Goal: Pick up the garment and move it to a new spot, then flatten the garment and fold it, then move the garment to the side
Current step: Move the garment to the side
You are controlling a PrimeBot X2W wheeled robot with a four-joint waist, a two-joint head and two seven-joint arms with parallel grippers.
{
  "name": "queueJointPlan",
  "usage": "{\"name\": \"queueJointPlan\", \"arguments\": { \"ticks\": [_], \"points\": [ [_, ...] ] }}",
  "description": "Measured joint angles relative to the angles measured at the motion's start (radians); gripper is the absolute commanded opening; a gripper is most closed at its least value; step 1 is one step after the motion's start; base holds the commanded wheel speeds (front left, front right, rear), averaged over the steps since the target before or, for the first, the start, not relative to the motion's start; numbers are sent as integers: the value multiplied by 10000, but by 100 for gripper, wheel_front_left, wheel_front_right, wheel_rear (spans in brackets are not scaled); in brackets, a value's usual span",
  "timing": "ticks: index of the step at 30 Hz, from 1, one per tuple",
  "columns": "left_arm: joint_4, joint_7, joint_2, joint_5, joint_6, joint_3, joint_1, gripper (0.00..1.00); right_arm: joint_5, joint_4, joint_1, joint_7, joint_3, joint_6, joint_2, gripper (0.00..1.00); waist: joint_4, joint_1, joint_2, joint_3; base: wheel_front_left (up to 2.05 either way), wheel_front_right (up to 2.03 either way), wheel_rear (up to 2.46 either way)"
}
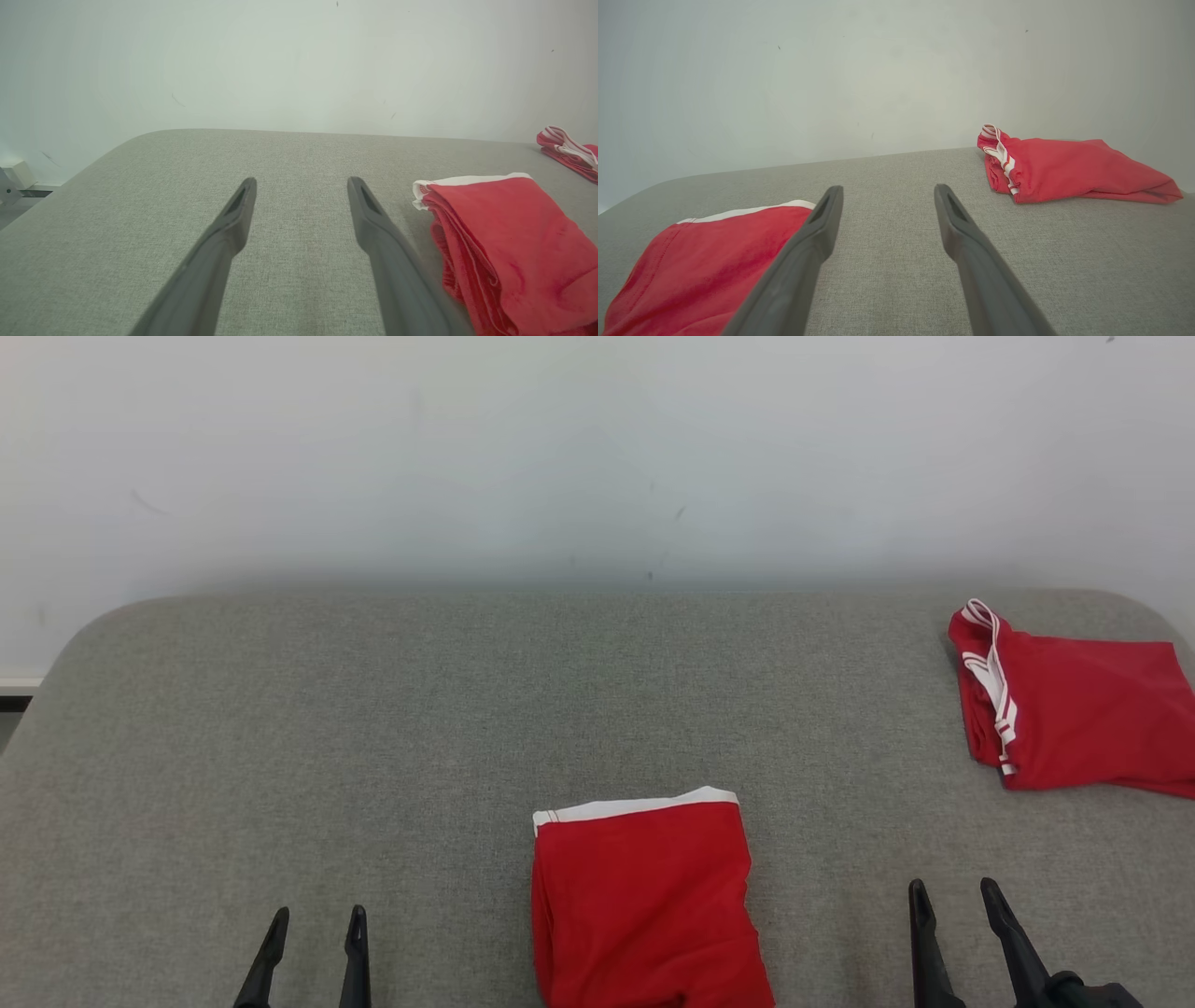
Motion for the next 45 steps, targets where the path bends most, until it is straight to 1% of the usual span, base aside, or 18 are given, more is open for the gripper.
{"name": "queueJointPlan", "arguments": {
  "ticks": [8, 12, 15, 19, 23, 27, 32, 35, 37, 38, 39, 40, 42, 45],
  "points": [
    [23, 0, 0, 0, 0, -15, 0, 100, 77, 25, -28, 0, 171, 0, 0, 100, 60, 0, 0, -38, 0, 0, 0],
    [44, -2, -2, -4, 0, -81, -2, 100, 73, 245, -292, 0, 742, 0, 0, 100, 167, 0, 0, -29, 0, 0, 0],
    [59, 0, -2, -13, 0, -113, -12, 100, 148, 767, -650, -2, 1256, 0, 4, 100, 308, 0, 0, -23, 0, 0, 0],
    [92, 0, 0, -38, 0, -136, -24, 100, 144, 1985, -1353, -2, 1639, 0, 10, 100, 551, 0, 0, 1, 0, 0, 0],
    [132, 0, -2, -52, 0, -176, -43, 100, 19, 3800, -2292, 15, 1918, 0, 12, 100, 806, 0, 0, 55, 0, 0, 0],
    [161, 0, 0, -54, -2, -201, -62, 100, 6, 5239, -3296, 140, 1921, 0, 10, 100, 1053, 0, 0, 154, 0, 0, 0],
    [169, 0, -2, -75, -13, -249, -273, 100, -86, 6993, -4175, 201, 1770, 0, -4, 100, 1303, 1, 0, 403, 0, 0, 0],
    [203, 0, -2, -94, -13, -270, -360, 100, 209, 7749, -4537, 238, 2088, 0, 8, 100, 1454, 1, 0, 549, 0, 0, 0],
    [203, 0, 0, -107, -13, -259, -434, 100, 642, 8069, -4745, 240, 2339, 0, 8, 100, 1530, 1, 0, 640, 0, 0, 0],
    [205, 0, -4, -123, -13, -257, -447, 100, 965, 8197, -4841, 261, 2508, 0, 0, 94, 1561, 2, 0, 680, 0, 0, 0],
    [211, 0, -2, -127, -13, -247, -447, 100, 1175, 8320, -4930, 282, 2665, 0, -4, 35, 1586, 1, 0, 713, 0, 0, 0],
    [213, 0, -2, -148, -13, -242, -447, 100, 1302, 8441, -5021, 280, 2798, -2, -12, 0, 1602, 1, 0, 741, 0, 0, 0],
    [221, 0, -2, -178, -13, -242, -447, 100, 1438, 8677, -5197, 274, 2959, 0, -25, 0, 1599, 1, 0, 760, 0, 0, 0],
    [236, 0, 0, -211, -15, -251, -447, 100, 1381, 9024, -5517, 224, 2926, 0, 21, 0, 1532, 0, 0, 742, 0, 0, 0]
  ]
}}
